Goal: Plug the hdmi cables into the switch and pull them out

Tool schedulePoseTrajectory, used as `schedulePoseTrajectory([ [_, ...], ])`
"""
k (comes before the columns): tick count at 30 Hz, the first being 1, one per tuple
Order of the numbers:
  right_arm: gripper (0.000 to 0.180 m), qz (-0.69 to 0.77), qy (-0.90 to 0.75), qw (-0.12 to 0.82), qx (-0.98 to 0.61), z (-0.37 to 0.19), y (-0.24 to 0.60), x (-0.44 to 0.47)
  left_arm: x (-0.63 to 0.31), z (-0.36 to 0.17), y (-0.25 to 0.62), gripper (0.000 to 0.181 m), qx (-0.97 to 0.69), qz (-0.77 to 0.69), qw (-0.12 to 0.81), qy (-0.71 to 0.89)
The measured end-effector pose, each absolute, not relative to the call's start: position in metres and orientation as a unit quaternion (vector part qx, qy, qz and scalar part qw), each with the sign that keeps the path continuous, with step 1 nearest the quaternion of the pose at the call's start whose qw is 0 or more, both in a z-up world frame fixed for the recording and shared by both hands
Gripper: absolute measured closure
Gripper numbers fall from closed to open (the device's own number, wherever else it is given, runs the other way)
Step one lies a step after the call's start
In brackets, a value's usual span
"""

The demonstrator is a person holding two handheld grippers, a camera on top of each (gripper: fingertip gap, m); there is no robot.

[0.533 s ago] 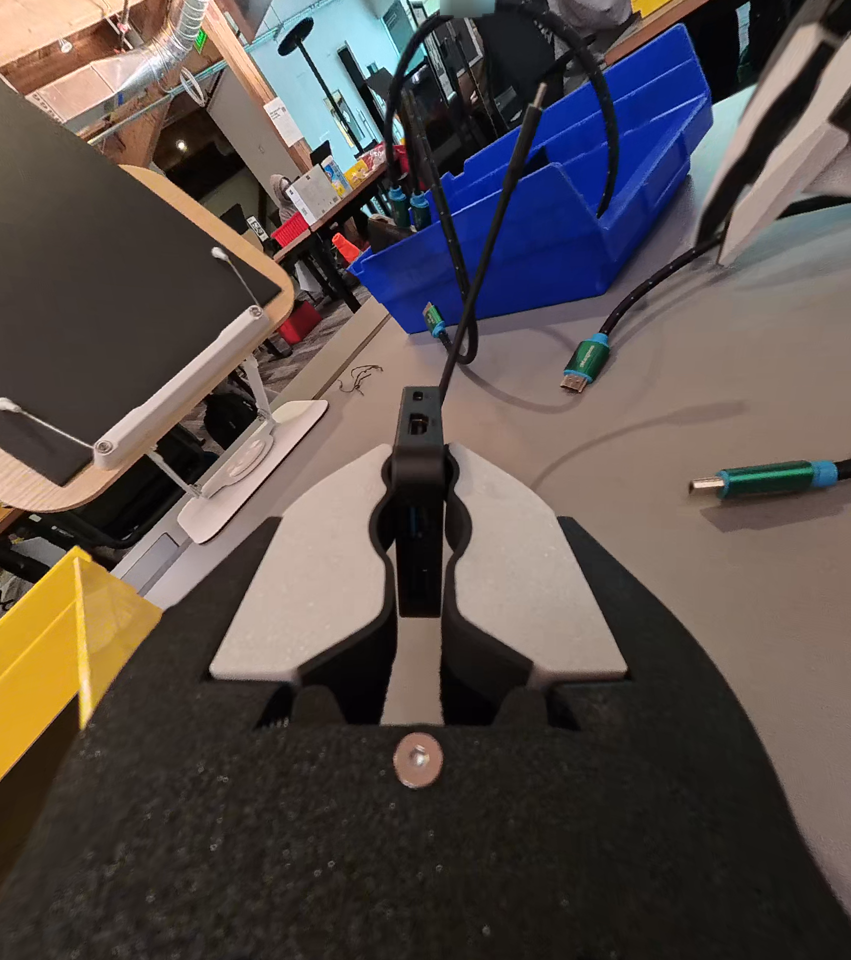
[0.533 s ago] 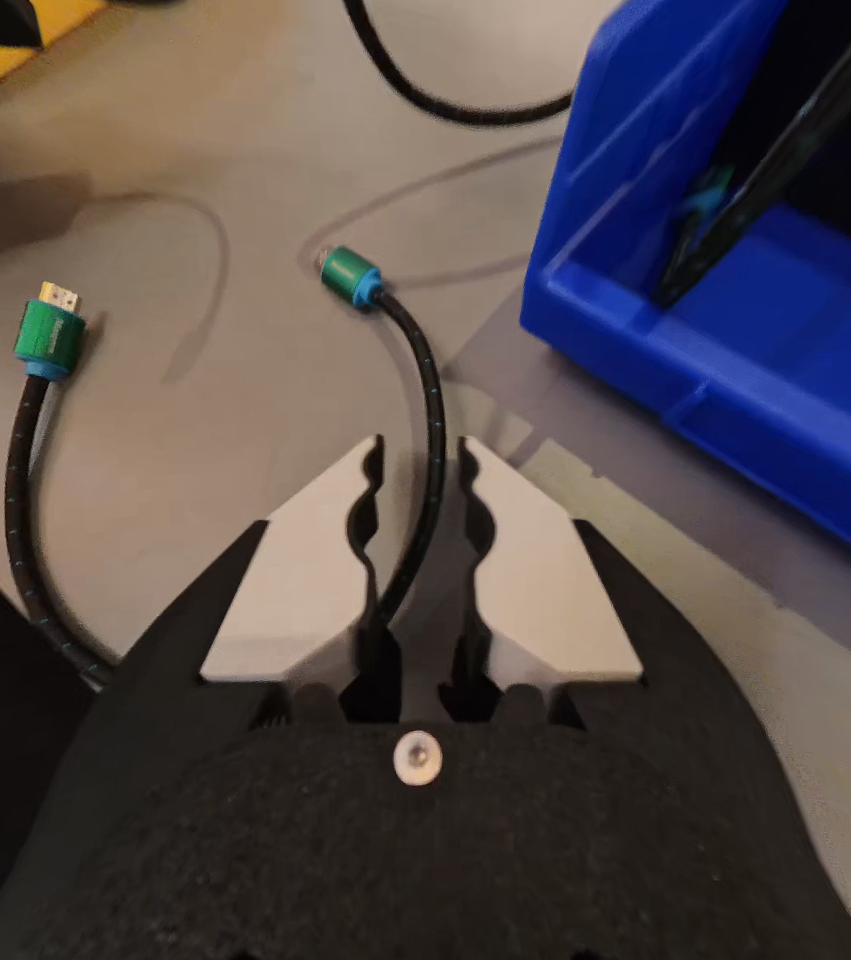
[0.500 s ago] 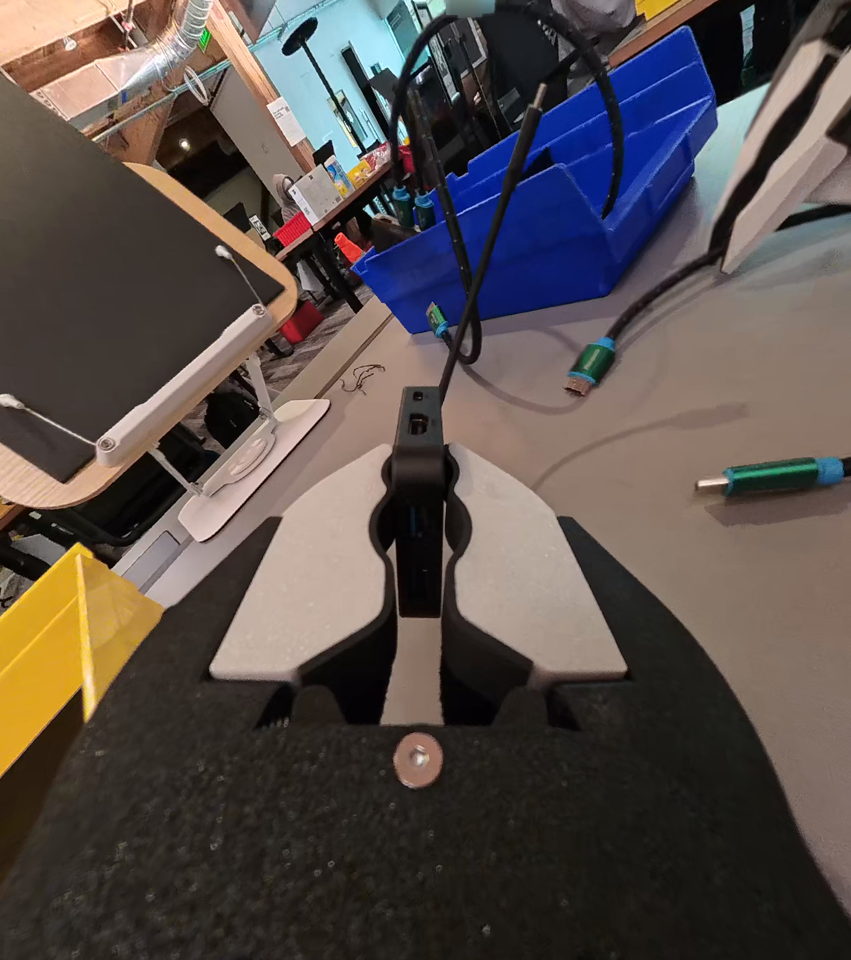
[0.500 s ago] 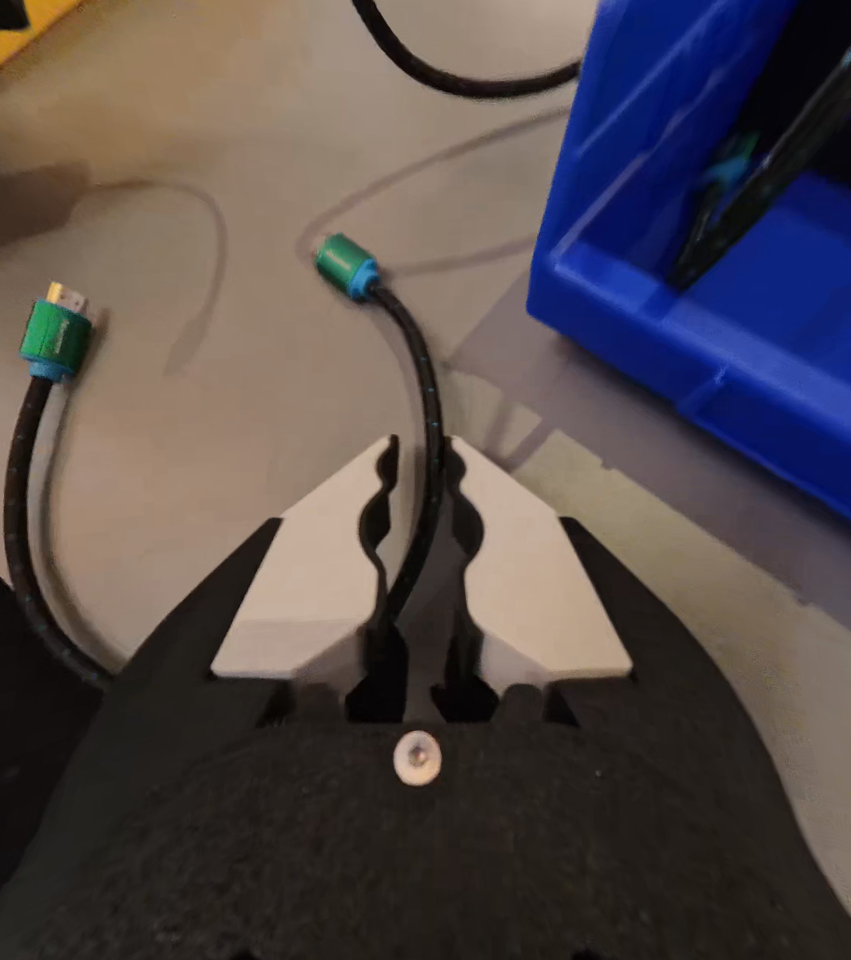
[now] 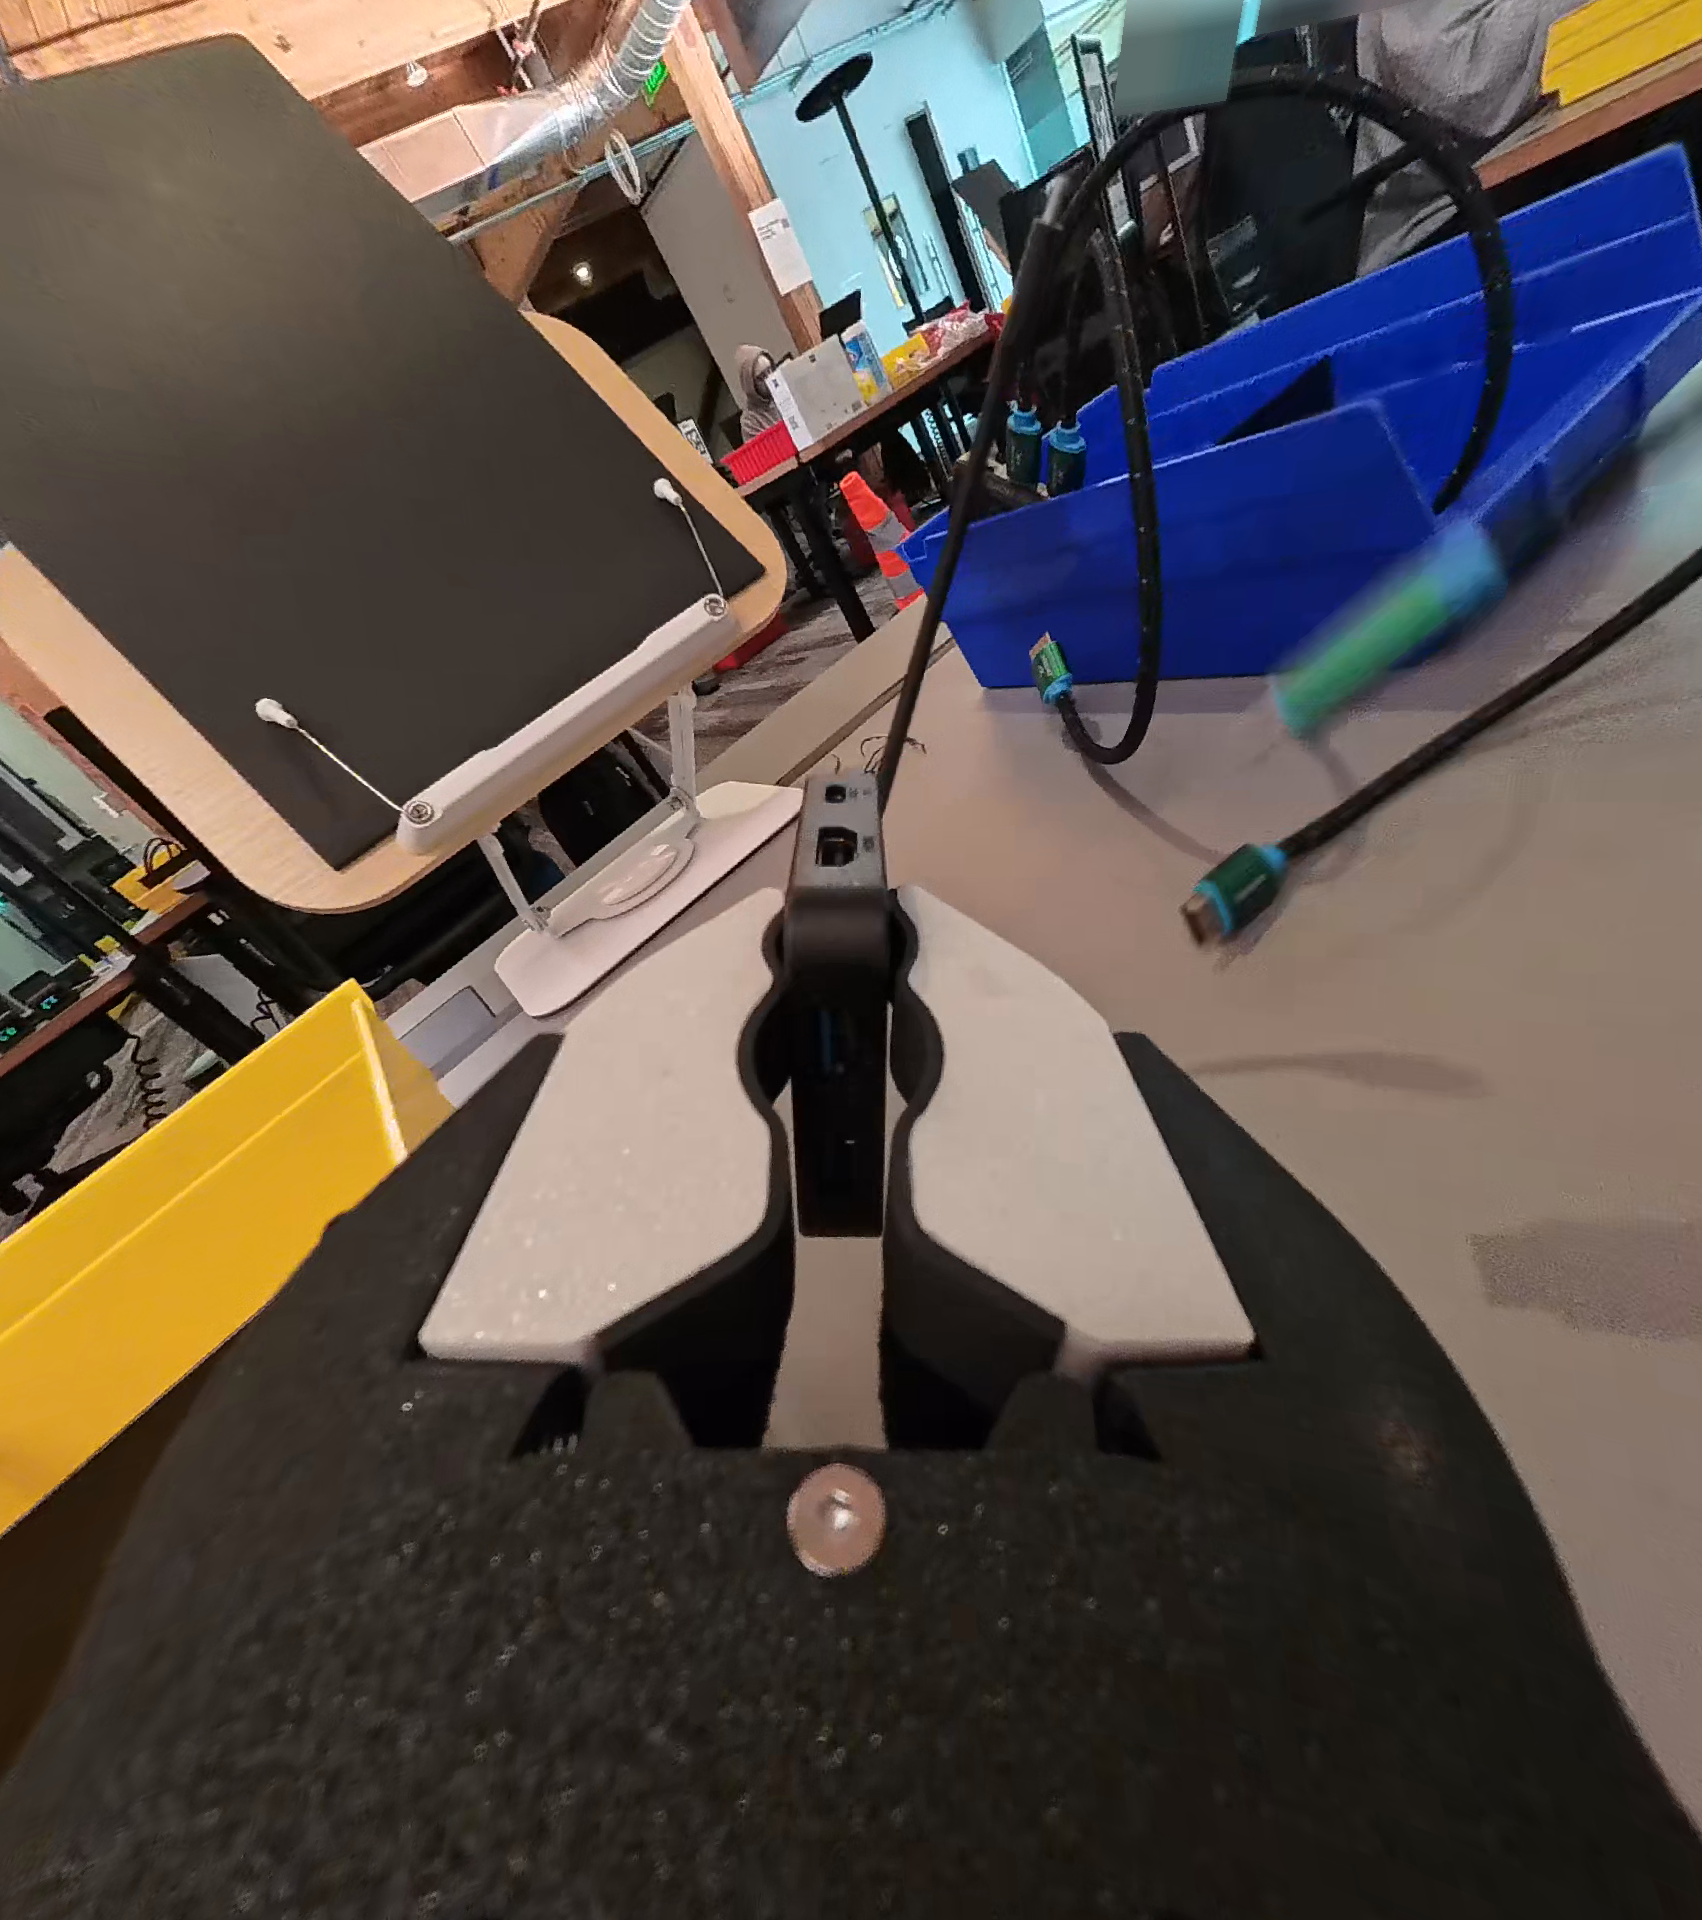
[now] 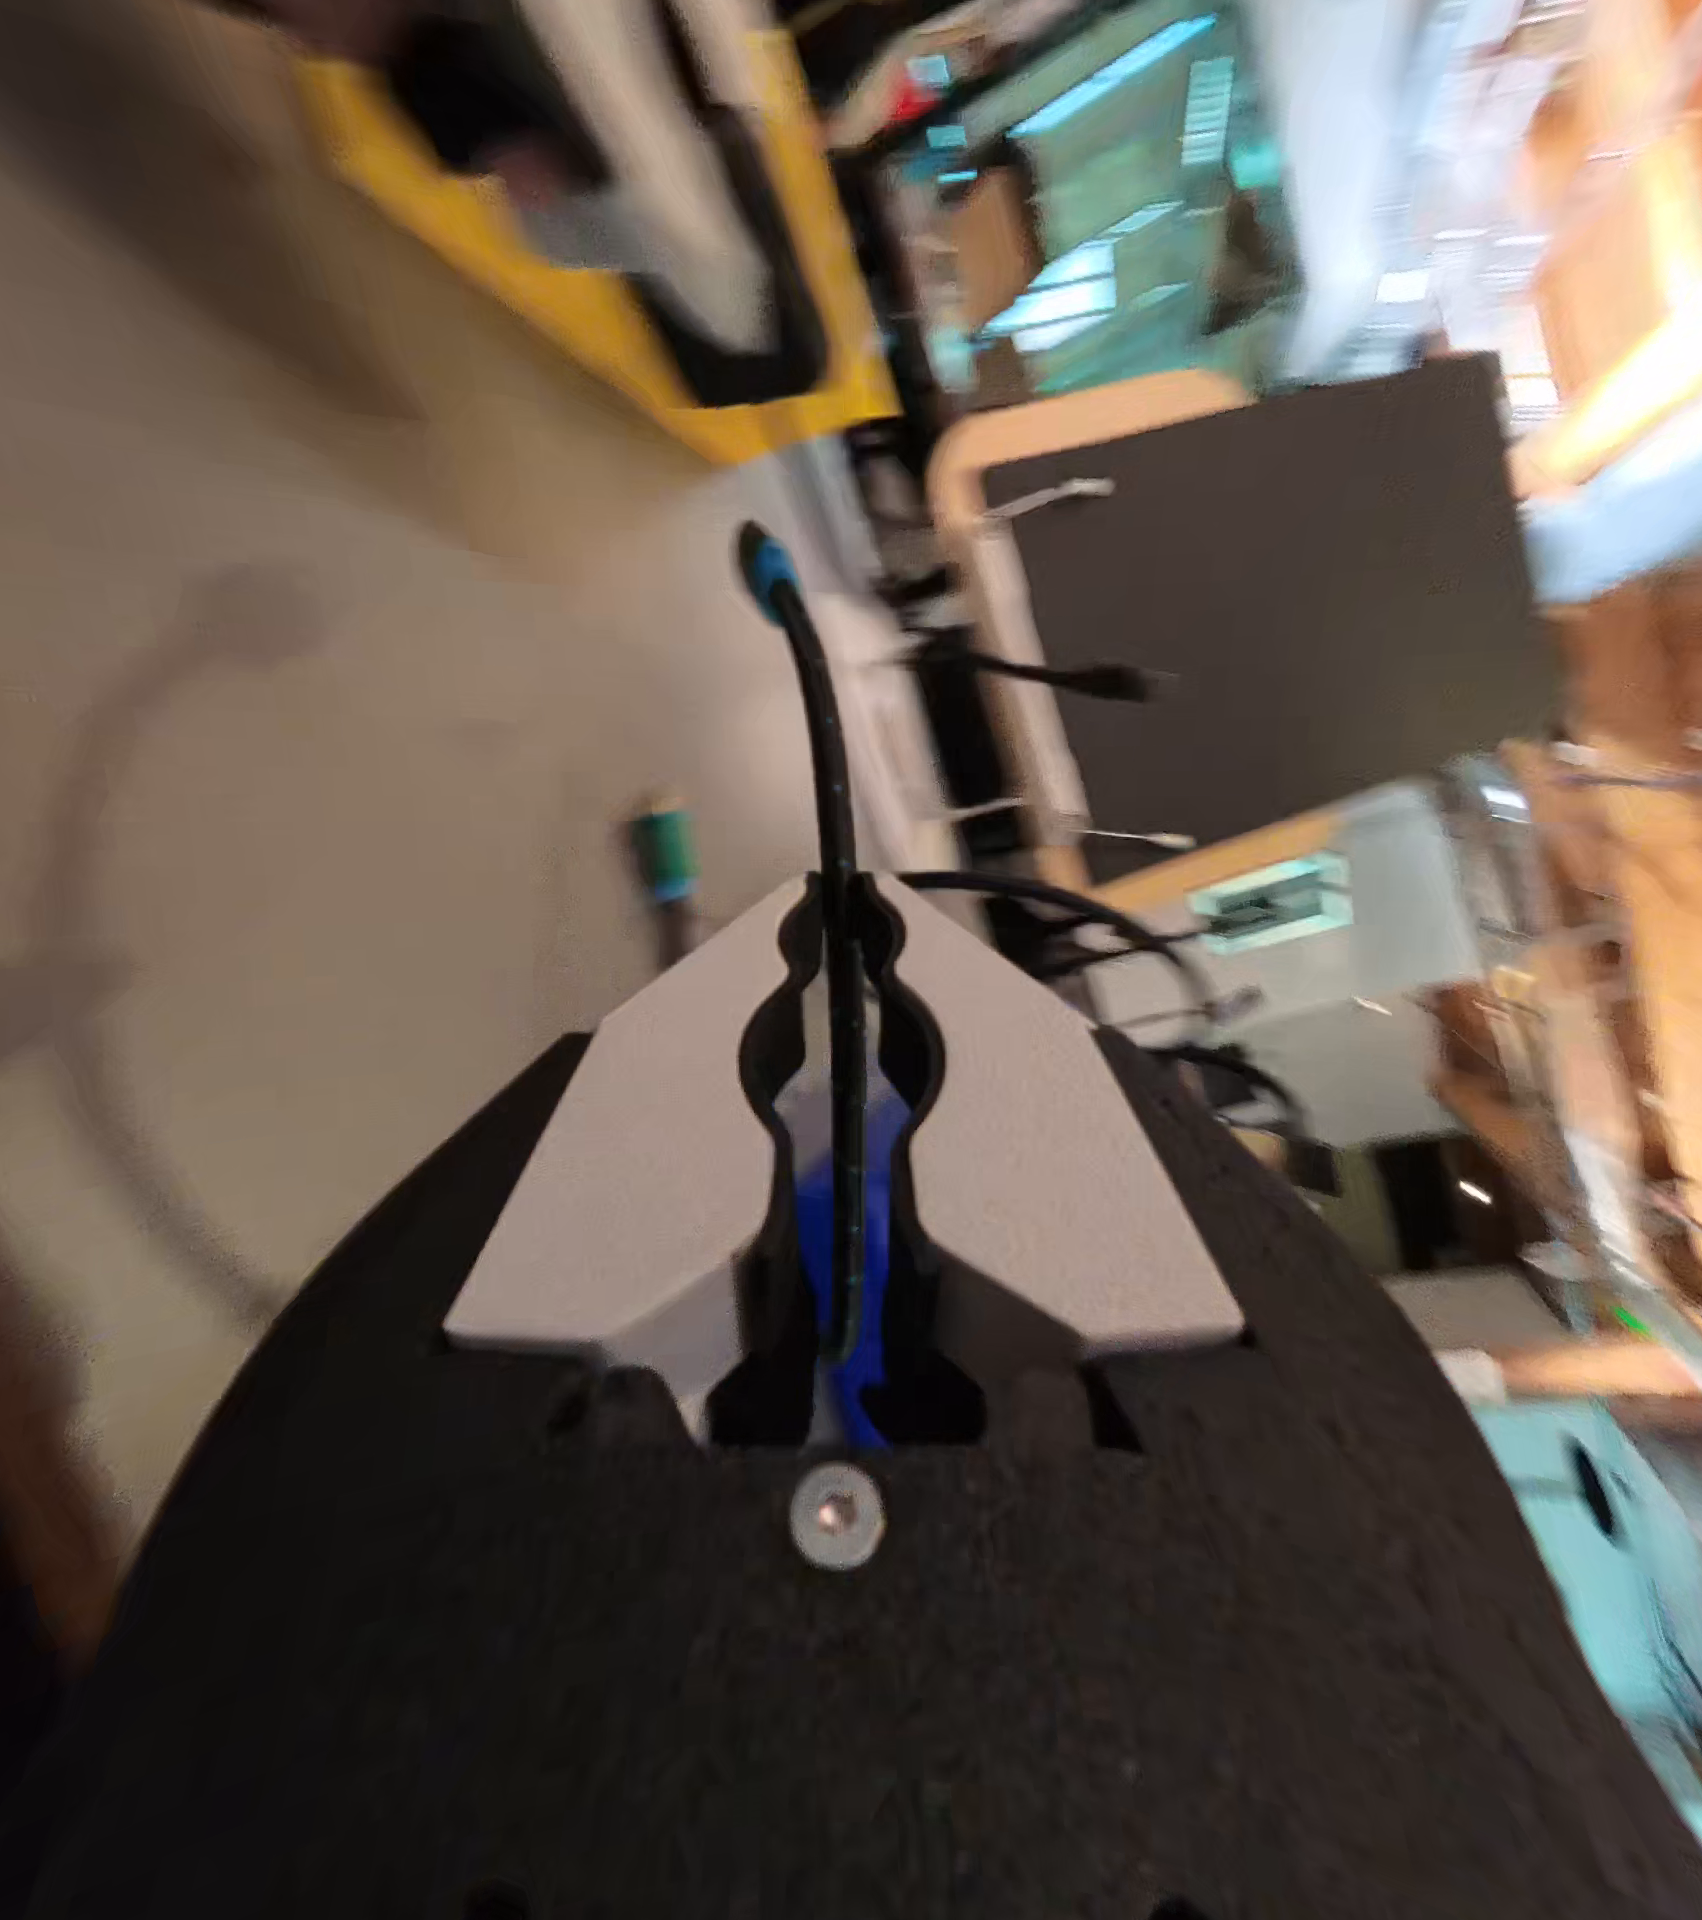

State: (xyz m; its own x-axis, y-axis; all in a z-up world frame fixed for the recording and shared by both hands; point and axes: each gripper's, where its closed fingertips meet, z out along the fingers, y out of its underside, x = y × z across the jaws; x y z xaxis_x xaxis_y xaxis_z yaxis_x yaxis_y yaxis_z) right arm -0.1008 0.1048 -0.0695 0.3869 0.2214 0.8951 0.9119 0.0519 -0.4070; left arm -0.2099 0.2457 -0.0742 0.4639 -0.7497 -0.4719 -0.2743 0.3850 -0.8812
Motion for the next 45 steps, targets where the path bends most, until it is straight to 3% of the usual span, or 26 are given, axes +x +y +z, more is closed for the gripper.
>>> schedulePoseTrajectory([
  [4, 0.174, -0.211, -0.52, 0.462, -0.687, -0.132, 0.099, -0.132, -0.209, -0.076, 0.246, 0.167, -0.531, -0.184, 0.668, 0.487],
  [12, 0.17, -0.013, -0.443, 0.361, -0.82, -0.187, 0.088, -0.117, -0.209, -0.082, 0.248, 0.167, -0.544, -0.202, 0.656, 0.483],
  [17, 0.149, 0.112, -0.332, 0.399, -0.848, -0.162, 0.097, -0.137, -0.208, -0.085, 0.251, 0.167, -0.556, -0.215, 0.645, 0.478],
  [21, 0.151, 0.138, -0.263, 0.481, -0.825, -0.145, 0.116, -0.166, -0.208, -0.086, 0.25, 0.167, -0.554, -0.214, 0.646, 0.48],
  [30, 0.153, 0.045, -0.312, 0.44, -0.841, -0.183, 0.121, -0.174, -0.203, -0.084, 0.242, 0.167, -0.534, -0.204, 0.652, 0.497],
  [34, 0.173, -0.04, -0.323, 0.454, -0.829, -0.183, 0.13, -0.161, -0.2, -0.084, 0.237, 0.167, -0.52, -0.197, 0.656, 0.51],
  [37, 0.174, 0.011, -0.321, 0.409, -0.854, -0.186, 0.127, -0.161, -0.197, -0.081, 0.23, 0.167, -0.49, -0.18, 0.669, 0.529],
  [42, 0.173, 0.056, -0.29, 0.459, -0.838, -0.121, 0.128, -0.147, -0.19, -0.082, 0.212, 0.167, -0.405, -0.113, 0.687, 0.592],
  [45, 0.173, 0.158, -0.277, 0.427, -0.846, -0.115, 0.11, -0.154, -0.183, -0.088, 0.199, 0.167, -0.357, -0.064, 0.683, 0.634],
])
